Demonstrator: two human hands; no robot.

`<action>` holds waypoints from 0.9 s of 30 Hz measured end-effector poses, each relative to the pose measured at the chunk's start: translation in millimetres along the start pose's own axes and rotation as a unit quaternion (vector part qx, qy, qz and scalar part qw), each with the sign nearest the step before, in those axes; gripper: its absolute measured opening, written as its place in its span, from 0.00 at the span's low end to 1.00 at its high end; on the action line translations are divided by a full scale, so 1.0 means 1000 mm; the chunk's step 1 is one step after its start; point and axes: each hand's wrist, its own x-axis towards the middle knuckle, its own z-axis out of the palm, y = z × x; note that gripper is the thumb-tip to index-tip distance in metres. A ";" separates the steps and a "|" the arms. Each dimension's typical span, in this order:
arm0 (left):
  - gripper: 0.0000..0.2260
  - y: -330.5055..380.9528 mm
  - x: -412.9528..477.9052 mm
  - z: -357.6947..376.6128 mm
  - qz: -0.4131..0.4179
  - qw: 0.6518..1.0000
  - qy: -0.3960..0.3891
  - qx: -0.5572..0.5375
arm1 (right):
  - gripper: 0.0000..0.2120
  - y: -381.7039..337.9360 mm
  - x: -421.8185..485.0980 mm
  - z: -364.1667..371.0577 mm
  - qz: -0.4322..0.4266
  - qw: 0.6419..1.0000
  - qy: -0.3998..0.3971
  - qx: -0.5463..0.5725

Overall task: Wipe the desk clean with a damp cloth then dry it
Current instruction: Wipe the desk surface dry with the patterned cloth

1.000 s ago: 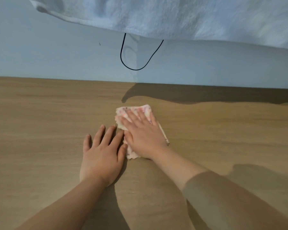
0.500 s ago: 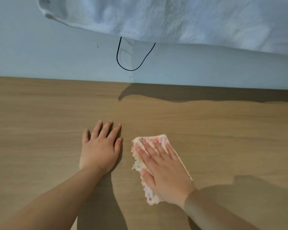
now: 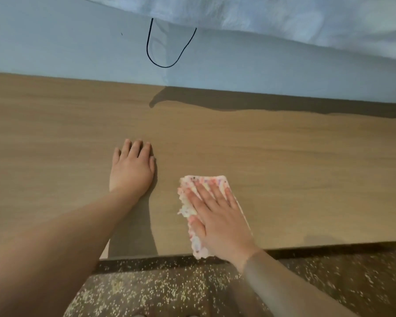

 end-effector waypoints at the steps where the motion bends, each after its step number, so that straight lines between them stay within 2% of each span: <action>1: 0.21 0.004 -0.007 0.001 -0.021 1.000 -0.019 -0.002 | 0.25 0.024 -0.007 0.001 0.062 0.998 0.001 -0.004; 3: 0.24 0.015 -0.026 0.002 -0.047 0.997 -0.054 0.009 | 0.25 0.066 -0.019 -0.004 0.233 0.972 0.003 0.015; 4: 0.24 0.023 -0.035 0.001 -0.056 0.996 -0.067 0.012 | 0.25 0.073 -0.024 -0.004 0.291 0.956 0.001 0.033; 5: 0.25 0.031 -0.045 0.000 -0.062 0.995 -0.077 0.014 | 0.26 0.067 -0.027 -0.006 0.306 0.951 0.003 0.051; 6: 0.25 0.040 -0.053 0.000 -0.068 0.994 -0.084 0.014 | 0.25 0.050 -0.029 -0.005 0.284 0.958 0.005 0.047; 8: 0.26 0.053 -0.063 0.001 -0.084 0.993 -0.088 0.008 | 0.26 0.001 -0.029 0.005 0.147 0.988 0.020 0.036; 10: 0.26 0.059 -0.072 0.003 -0.082 0.992 -0.091 0.018 | 0.26 -0.033 -0.035 0.012 0.026 0.999 0.034 0.029; 12: 0.26 0.058 -0.078 0.005 -0.057 0.994 -0.089 0.039 | 0.27 -0.016 -0.038 0.008 -0.009 1.000 0.018 -0.004; 13: 0.26 0.058 -0.080 0.005 -0.047 0.994 -0.085 0.047 | 0.27 0.009 -0.042 0.008 0.020 1.000 0.008 -0.006; 15: 0.27 0.058 -0.080 0.004 -0.041 0.995 -0.079 0.053 | 0.27 0.068 -0.051 0.005 0.154 0.988 0.012 0.004; 17: 0.27 0.060 -0.079 0.004 -0.046 0.994 -0.078 0.056 | 0.27 0.115 -0.057 0.000 0.326 0.944 0.017 0.050; 18: 0.27 0.061 -0.079 0.004 -0.046 0.994 -0.077 0.059 | 0.27 0.121 -0.058 -0.004 0.380 0.922 0.018 0.071; 19: 0.27 0.061 -0.079 0.005 -0.047 0.994 -0.076 0.061 | 0.27 0.114 -0.056 -0.005 0.395 0.915 0.018 0.080; 20: 0.27 0.061 -0.079 0.005 -0.047 0.994 -0.073 0.063 | 0.27 0.099 -0.052 -0.003 0.369 0.927 0.025 0.063; 22: 0.27 0.060 -0.078 0.006 -0.050 0.994 -0.069 0.067 | 0.27 0.048 -0.041 0.004 0.219 0.974 0.044 0.032; 24: 0.27 0.061 -0.078 0.006 -0.053 0.994 -0.064 0.069 | 0.26 0.005 -0.037 0.012 0.083 0.995 0.038 0.039; 26: 0.27 0.062 -0.079 0.005 -0.054 0.994 -0.062 0.071 | 0.25 0.007 -0.032 0.008 0.021 0.999 0.021 0.036; 27: 0.27 0.061 -0.079 0.004 -0.053 0.994 -0.062 0.071 | 0.25 0.025 -0.029 0.006 0.026 0.999 0.009 0.024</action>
